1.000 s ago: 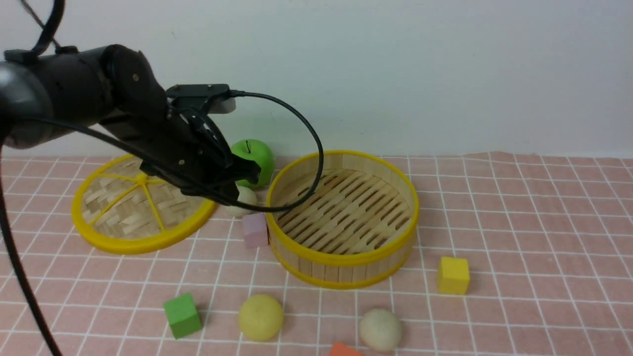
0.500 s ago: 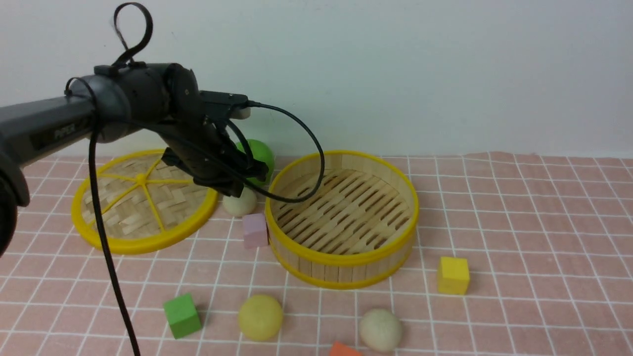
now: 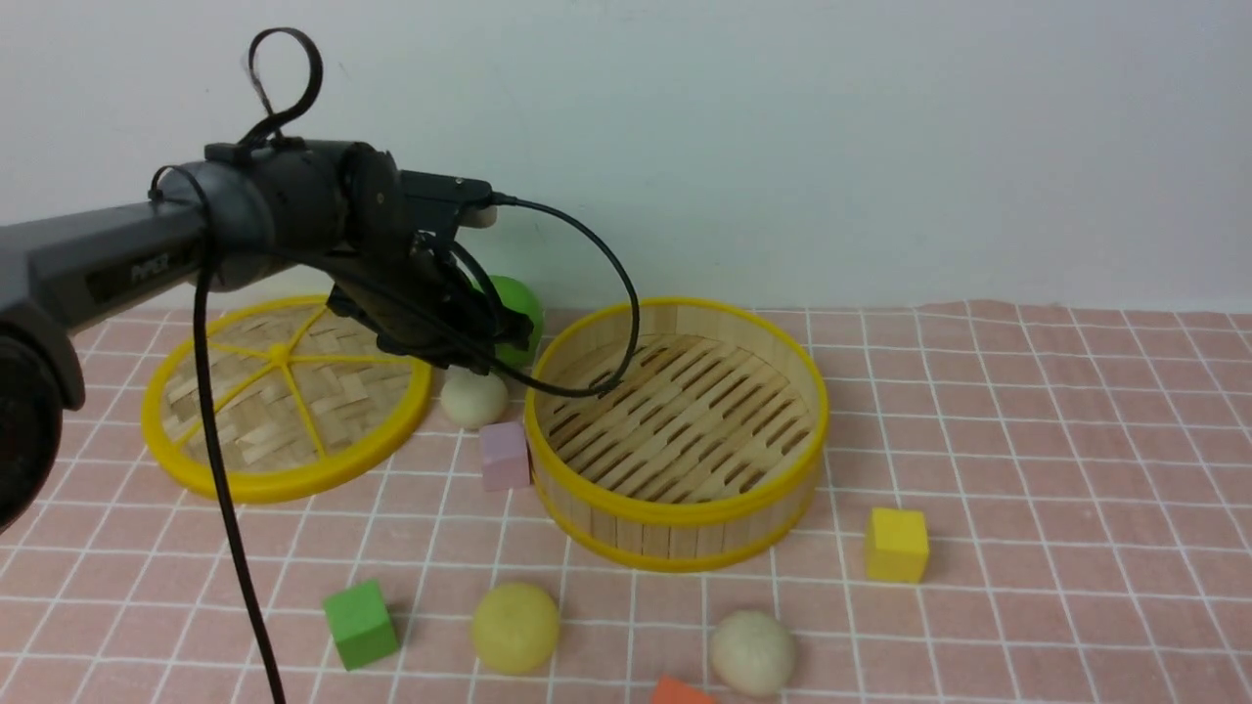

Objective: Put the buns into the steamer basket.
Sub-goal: Use the left arm to grab a steamed stuffed bun, then use the left arm to put the steamed stuffed bun into the steamer

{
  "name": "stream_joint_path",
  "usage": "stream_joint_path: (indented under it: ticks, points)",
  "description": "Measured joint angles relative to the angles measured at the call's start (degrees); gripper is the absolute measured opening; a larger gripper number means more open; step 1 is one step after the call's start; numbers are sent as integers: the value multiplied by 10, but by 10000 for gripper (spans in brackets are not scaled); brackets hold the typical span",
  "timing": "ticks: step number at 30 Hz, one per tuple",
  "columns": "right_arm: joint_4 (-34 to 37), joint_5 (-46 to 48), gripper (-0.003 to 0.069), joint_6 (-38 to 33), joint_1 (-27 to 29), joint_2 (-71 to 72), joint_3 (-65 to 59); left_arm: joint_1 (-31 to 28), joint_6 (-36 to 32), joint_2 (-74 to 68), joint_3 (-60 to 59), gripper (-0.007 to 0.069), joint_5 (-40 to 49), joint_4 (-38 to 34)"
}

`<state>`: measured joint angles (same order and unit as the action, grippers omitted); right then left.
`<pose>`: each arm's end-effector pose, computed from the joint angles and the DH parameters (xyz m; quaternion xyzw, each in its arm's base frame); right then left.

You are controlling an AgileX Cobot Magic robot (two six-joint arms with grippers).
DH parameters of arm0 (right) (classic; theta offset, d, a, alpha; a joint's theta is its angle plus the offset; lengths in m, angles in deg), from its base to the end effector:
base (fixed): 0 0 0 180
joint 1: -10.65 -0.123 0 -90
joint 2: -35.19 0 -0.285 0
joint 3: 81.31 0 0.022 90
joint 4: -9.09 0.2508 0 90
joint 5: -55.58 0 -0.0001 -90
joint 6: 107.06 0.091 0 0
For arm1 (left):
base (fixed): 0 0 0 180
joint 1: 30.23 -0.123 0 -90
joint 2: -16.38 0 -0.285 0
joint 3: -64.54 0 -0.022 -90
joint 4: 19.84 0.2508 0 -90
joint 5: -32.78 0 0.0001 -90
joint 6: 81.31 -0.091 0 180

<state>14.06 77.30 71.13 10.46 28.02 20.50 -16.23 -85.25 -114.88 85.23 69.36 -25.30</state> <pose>0.0524 0.0031 0.1741 0.0088 0.8038 0.0284 0.5942 0.4644 -0.1211 0.1934 0.1211 0.9509 -0.0627 0.2780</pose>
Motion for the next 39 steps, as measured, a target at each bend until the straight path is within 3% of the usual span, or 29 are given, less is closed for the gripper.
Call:
stream_joint_path:
  ticks: [8,12,16,18,27,32,39]
  points:
    - [0,0,240,0,0,0,0,0,0,-14,0,281,-8,-1]
    - [0,0,240,0,0,0,0,0,0,-21,3,232,-8,-1]
    - [0,0,240,0,0,0,0,0,0,-22,3,48,10,-1]
    - [-1,0,240,0,0,0,0,0,0,-17,3,-1,21,-1]
    - [0,0,240,0,0,0,0,3,-2,83,3,-6,90,-9]
    - [0,0,240,0,0,0,0,45,-53,129,3,-6,140,-56]
    - [-1,0,240,0,0,0,0,99,-95,97,3,-6,115,-85]
